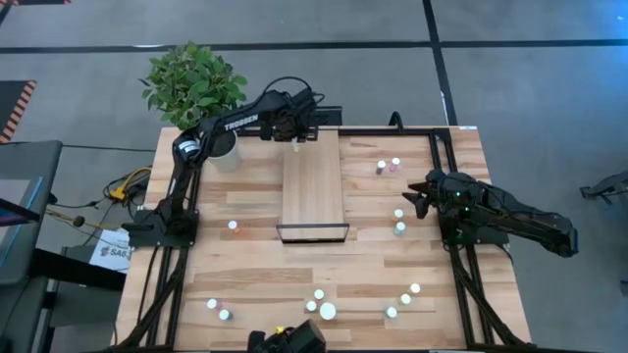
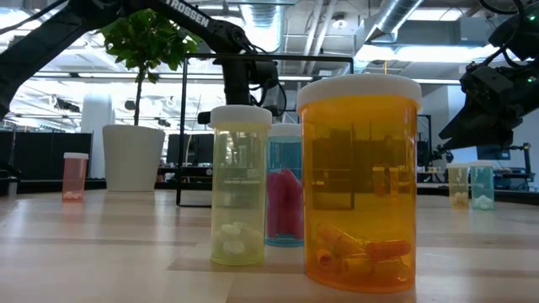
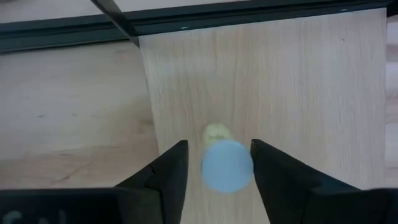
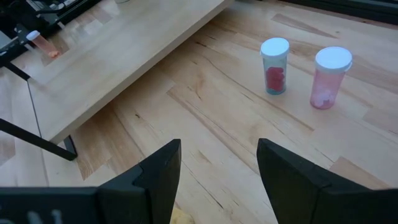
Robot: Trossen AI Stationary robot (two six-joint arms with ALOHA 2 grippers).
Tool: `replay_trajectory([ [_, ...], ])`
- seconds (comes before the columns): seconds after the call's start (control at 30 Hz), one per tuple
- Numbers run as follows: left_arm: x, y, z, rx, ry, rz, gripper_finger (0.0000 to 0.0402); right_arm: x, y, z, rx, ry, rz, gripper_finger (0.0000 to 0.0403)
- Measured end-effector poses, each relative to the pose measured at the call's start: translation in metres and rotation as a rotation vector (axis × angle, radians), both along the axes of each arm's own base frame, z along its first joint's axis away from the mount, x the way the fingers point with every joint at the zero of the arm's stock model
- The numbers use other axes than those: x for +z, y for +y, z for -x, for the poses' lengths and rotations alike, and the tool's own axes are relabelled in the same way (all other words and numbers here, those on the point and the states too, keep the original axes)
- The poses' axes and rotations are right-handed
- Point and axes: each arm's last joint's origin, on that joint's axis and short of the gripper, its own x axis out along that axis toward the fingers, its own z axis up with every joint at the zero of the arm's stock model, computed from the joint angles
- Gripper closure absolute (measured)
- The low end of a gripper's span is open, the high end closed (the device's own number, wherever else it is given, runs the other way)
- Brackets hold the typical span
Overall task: Pick and place medicine bottles onto shelf by color
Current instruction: Put the yellow pill bottle on the shelf, then put the red pill bottle on the shelf
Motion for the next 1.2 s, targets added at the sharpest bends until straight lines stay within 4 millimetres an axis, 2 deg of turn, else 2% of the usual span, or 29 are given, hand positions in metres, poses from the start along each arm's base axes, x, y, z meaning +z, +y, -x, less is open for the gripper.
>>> replay_trajectory([
  [0.4, 0.001, -0.003, -0.001, -0.012, -0.015, 0.033, 0.0149, 0.0, 0.0, 0.0, 0.0, 0.0, 0.0, 0.0168],
  [0.5, 0.013, -0.008, -0.002, -0.02, -0.003, 0.038, 0.013, 0.0, 0.0, 0.0, 0.0, -0.001, 0.0, 0.0168],
  [0.63, 0.041, -0.017, -0.003, -0.026, 0.021, 0.008, 0.0115, 0.0, 0.0, 0.0, 0.0, 0.0, 0.0, 0.0168],
  [0.8, 0.074, -0.034, -0.005, -0.053, 0.029, -0.04, 0.0116, 0.0, 0.0, 0.0, 0.0, 0.0, 0.0, 0.0168],
  [0.9, 0.086, -0.045, -0.004, -0.051, 0.039, -0.028, 0.0125, 0.0, 0.0, 0.0, 0.0, 0.0, 0.0, 0.0168],
  [1.03, 0.09, -0.059, 0.0, -0.059, 0.108, -0.004, 0.0148, 0.0, 0.0, 0.0, 0.0, 0.0, 0.0, 0.0168],
  [1.2, 0.085, -0.074, -0.005, -0.098, 0.133, 0.001, 0.019, 0.0, 0.0, 0.0, 0.0, 0.0, 0.0, 0.0168],
])
